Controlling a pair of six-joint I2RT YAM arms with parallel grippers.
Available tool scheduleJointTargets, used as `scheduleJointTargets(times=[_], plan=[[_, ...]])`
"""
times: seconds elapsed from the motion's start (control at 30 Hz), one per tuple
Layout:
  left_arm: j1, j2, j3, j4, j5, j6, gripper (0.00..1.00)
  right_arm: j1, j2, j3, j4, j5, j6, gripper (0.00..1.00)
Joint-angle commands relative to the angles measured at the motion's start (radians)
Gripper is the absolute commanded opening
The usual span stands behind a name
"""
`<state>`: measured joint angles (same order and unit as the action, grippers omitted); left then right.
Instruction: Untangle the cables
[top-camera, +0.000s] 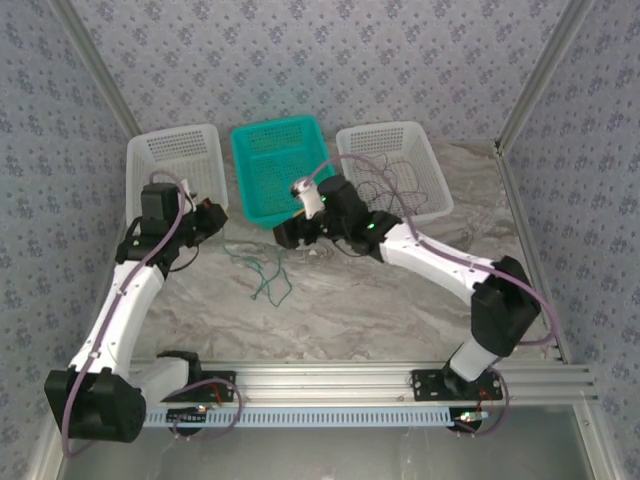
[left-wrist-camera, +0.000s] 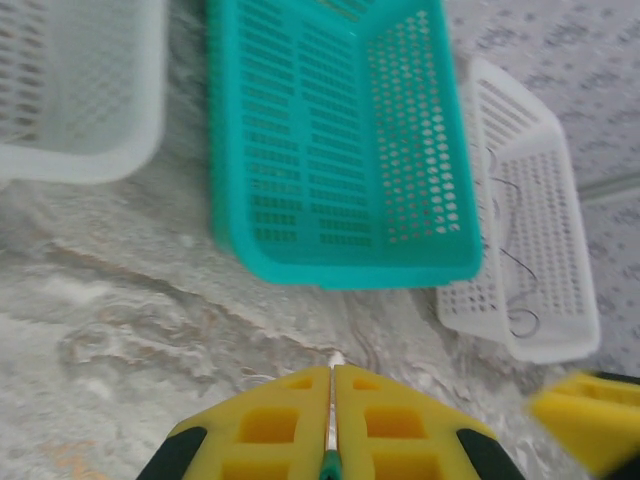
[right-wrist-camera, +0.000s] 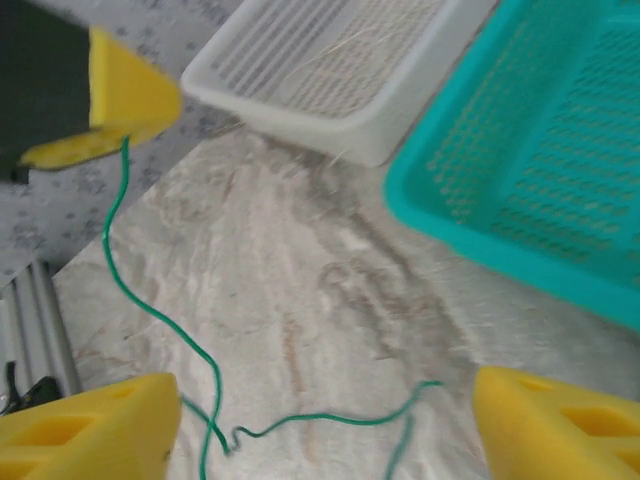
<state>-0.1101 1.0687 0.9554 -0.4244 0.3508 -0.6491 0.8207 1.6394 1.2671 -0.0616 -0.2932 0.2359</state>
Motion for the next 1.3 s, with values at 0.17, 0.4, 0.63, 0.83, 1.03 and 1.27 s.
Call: scheduleJointTargets(times=[0.17,0.4,0.63,0.83,1.03,1.27], plan=[[-0.055,0.016,0.036,0.034,0.042,0.048,0.0,0.09,0.175,-0.049,0.302,-0.12,-0.128,0.9],[-0.066,0.013,0.042,0.028,-0.005,0.046,0.0,0.098,0.174,-0.066,0.259,-0.096,-0.152,0.9],[-0.067,-0.001,0.107,0.056,-0.04,0.027,0.0,0.086,0.09,-0.217,0.233,0.076,-0.196,0.82],[-0.066,0.033,0.245,0.115,-0.01,0.004,0.0,0.04,-0.063,-0.308,0.216,-0.006,-0.231,0.83],[-0.069,0.13,0.366,0.23,0.093,-0.077,0.0,0.041,-0.155,-0.355,0.243,-0.053,-0.264,0.86],[-0.084,0.212,0.468,0.304,0.124,-0.103,0.0,0.024,-0.268,-0.394,0.319,0.071,-0.289,0.89]])
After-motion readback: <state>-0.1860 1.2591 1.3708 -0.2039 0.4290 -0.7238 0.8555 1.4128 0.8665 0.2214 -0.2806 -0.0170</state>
